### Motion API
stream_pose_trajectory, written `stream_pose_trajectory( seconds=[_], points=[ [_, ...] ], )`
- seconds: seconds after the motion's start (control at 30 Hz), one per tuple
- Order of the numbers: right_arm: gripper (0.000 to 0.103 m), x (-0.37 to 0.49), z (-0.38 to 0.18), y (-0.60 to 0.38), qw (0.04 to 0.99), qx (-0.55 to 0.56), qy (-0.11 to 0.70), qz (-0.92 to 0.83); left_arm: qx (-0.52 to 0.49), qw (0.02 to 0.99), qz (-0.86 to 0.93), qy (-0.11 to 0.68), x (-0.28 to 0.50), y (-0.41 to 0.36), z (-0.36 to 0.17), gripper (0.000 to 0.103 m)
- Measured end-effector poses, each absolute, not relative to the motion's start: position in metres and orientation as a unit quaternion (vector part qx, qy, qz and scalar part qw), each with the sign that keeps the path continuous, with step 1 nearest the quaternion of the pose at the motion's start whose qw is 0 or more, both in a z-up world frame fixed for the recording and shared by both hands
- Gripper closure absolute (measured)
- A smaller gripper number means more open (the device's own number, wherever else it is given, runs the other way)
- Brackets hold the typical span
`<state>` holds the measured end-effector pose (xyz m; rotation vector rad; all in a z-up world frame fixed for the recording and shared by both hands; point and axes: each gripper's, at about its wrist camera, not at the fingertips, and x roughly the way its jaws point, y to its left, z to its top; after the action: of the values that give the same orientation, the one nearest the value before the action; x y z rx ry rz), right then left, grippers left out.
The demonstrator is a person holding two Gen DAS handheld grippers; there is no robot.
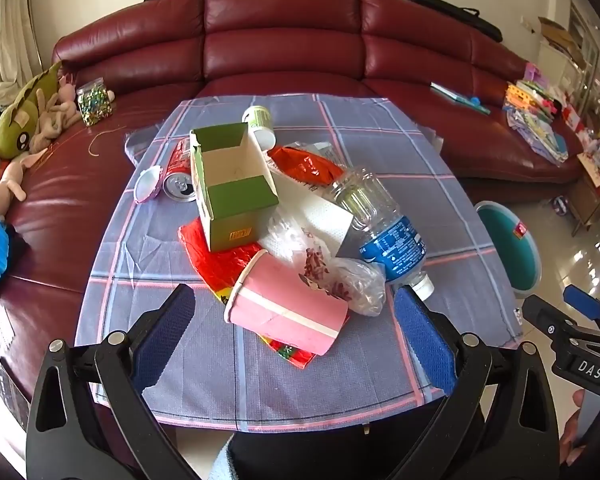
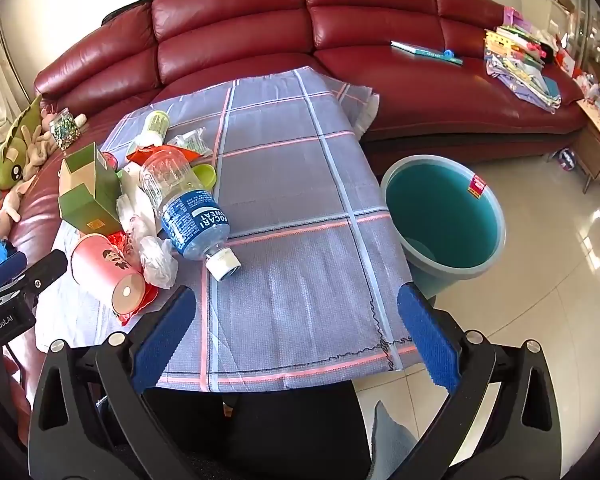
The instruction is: Collect trash
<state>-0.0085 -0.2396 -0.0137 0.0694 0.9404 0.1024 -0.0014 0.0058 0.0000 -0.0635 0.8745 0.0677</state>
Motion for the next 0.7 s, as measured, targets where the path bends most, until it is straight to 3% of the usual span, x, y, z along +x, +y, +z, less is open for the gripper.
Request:
stream_pose_trajectory(
  seconds=[0.7],
  points=[
    [0.006,-0.006,-0.0153,-0.2383,0.887,0.034,0.458,0.05,-0.025,0.905,0.04,0.422,-0.0011,0.007,0.0,0.004]
  ],
)
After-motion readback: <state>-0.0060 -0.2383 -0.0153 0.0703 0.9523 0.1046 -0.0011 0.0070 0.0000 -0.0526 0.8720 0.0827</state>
